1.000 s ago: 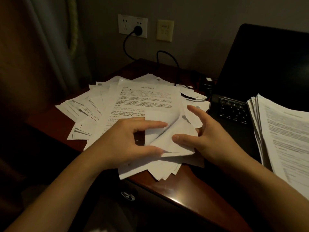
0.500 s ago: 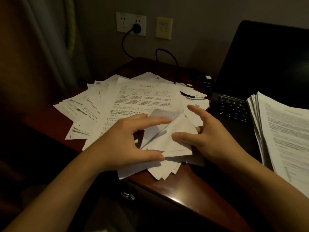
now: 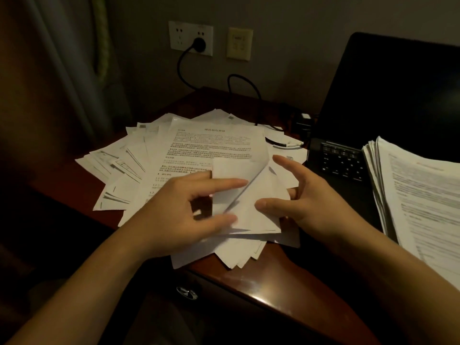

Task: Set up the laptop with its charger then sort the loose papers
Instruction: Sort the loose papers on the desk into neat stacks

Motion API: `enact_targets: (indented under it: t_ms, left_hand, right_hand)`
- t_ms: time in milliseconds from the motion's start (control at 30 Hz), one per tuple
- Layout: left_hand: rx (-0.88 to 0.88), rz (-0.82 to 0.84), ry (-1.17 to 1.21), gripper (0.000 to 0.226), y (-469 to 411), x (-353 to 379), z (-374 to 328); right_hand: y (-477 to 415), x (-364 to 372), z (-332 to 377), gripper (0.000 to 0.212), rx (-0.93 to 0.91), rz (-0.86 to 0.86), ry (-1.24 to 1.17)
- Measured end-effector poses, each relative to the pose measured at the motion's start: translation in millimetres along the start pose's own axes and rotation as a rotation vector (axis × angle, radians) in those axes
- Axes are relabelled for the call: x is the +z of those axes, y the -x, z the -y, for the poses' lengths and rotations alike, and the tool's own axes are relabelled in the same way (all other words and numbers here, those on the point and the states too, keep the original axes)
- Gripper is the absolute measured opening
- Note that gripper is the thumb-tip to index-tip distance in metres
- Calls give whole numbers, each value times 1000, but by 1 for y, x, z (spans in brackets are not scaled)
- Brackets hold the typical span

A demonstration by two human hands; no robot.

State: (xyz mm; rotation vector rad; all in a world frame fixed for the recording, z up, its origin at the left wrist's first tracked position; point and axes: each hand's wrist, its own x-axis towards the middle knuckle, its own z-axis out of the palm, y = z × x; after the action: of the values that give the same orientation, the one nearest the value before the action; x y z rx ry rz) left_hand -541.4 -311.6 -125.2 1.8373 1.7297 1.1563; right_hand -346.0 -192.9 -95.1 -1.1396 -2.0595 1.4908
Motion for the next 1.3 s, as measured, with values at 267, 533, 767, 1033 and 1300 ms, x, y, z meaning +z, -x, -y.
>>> enact_targets:
  t_ms: [267,533,767,1033,1300]
  left_hand:
    - [10,-32,-26,45,-3,3,0]
    - [-5,-120,-30,53,0,0,1]
    - [-26,-1,-78,56,-1,0,2]
    - [-39,-136,100,33,-1,2,1]
    - [-114,-242,288,45,0,0,-8]
  right_hand:
    - [-3,-2,-3,85,-26,-42,-16]
    - [-3,-9,-2,95,25,71,-40]
    - [-4,2,-4,91,-25,-32,-17]
    - [-9,-5,-12,70,-137,-291,195]
    - [-8,-3,-6,42,5,-136,-362]
